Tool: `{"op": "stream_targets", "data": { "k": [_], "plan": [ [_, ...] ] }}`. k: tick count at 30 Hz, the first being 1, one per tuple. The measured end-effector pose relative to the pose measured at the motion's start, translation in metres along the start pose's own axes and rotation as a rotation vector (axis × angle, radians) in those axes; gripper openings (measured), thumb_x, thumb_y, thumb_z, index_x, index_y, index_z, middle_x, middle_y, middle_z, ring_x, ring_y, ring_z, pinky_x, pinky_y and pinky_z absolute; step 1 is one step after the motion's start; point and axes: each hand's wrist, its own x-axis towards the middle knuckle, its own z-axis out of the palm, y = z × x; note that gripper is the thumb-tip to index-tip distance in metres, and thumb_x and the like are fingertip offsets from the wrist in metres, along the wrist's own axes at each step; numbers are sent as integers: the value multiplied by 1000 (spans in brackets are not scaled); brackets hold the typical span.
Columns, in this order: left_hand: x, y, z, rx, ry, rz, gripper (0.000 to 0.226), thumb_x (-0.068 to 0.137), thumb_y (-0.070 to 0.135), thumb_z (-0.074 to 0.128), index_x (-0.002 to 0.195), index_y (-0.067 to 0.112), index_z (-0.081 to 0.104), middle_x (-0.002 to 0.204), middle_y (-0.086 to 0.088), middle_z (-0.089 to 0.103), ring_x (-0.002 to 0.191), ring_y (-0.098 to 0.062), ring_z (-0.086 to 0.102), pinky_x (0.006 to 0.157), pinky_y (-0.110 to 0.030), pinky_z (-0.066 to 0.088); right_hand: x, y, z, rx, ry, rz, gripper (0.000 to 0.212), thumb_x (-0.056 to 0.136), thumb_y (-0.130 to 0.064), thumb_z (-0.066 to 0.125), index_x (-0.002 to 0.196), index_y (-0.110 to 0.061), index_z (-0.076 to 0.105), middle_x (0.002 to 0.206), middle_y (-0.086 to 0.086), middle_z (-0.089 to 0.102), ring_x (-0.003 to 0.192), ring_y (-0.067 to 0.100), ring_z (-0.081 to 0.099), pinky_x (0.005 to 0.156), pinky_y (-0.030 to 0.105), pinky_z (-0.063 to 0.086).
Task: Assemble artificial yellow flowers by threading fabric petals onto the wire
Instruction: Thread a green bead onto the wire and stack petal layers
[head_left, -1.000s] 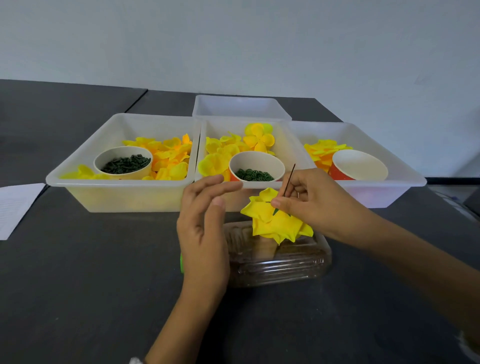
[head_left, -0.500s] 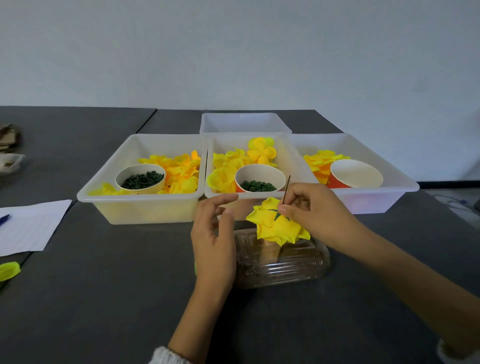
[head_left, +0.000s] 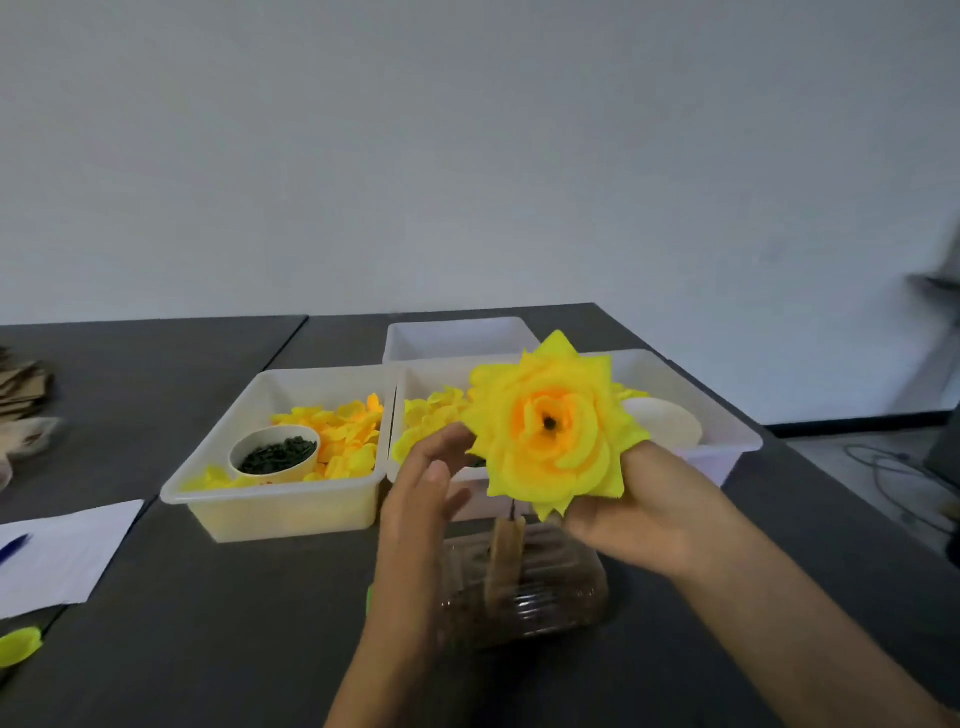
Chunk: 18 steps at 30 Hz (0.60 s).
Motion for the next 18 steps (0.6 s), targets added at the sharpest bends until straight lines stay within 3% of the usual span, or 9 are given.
{"op": "stream_targets", "data": {
  "k": [1, 3, 5, 6, 10, 12, 14, 16, 18],
  "plan": [
    [-7, 6, 0, -33, -81, -12, 21, 98, 16, 50, 102, 18, 71, 72, 0, 64, 83, -5, 69, 70, -19, 54, -5, 9, 1, 81, -6, 57, 10, 70, -19, 80, 77, -13, 79, 89, 10, 75, 73, 22, 73, 59, 33, 59],
    [-18, 11, 7, -166, -175, -72, 25, 97, 24, 54, 113, 8, 66, 86, 0, 74, 91, -15, 71, 72, -20, 56, -12, 27, -7, 211, -42, 111, 52, 40, -10, 96, 88, -5, 78, 99, 17, 73, 79, 30, 73, 60, 40, 60],
    [-37, 7, 10, -339, -253, -191, 56, 81, 53, 70, 123, 15, 68, 123, -6, 69, 117, -25, 64, 88, -29, 55, -20, 43, -12, 242, -79, 161, 62, 51, -14, 92, 109, -3, 72, 112, 20, 69, 91, 32, 71, 74, 43, 60],
    [-48, 5, 11, -379, -274, -230, 61, 72, 58, 77, 122, 23, 70, 129, -6, 66, 120, -23, 62, 89, -29, 55, -22, 52, -16, 218, -63, 167, 63, 60, -19, 85, 119, -5, 67, 118, 20, 67, 96, 32, 70, 80, 43, 59],
    [-77, -10, 21, -414, -95, -385, 39, 65, 43, 82, 103, 34, 77, 117, 0, 72, 110, -16, 68, 79, -23, 57, -31, 83, -32, 176, 69, 231, 62, 62, -25, 73, 121, -5, 64, 118, 21, 67, 96, 31, 70, 80, 42, 59],
    [-87, -17, 23, -461, -30, -427, 48, 71, 42, 77, 117, 27, 72, 123, -4, 69, 116, -21, 65, 90, -34, 56, -38, 89, -37, 96, 142, 197, 46, 74, -26, 67, 116, -7, 67, 116, 19, 68, 99, 30, 70, 82, 42, 59],
    [-97, -17, 23, -541, 8, -459, 66, 73, 41, 78, 133, 20, 58, 130, -10, 65, 121, -27, 61, 104, -48, 47, -45, 94, -47, -282, 308, -12, 20, 92, -16, 56, 107, -11, 69, 108, 16, 70, 97, 28, 69, 80, 39, 57],
    [-105, -20, 23, -603, 73, -484, 71, 69, 36, 78, 134, 19, 55, 129, -9, 65, 118, -26, 64, 104, -55, 45, -59, 93, -56, -813, 519, -371, 19, 95, -8, 53, 97, -21, 66, 95, 0, 69, 87, 17, 65, 74, 28, 52],
    [-110, -21, 26, -674, 123, -497, 65, 73, 27, 76, 134, 20, 54, 130, -9, 64, 117, -26, 64, 99, -59, 48, -75, 87, -54, -1100, 503, -715, 19, 92, -8, 57, 99, -25, 62, 91, -11, 62, 86, 9, 61, 73, 18, 49]
  ]
}}
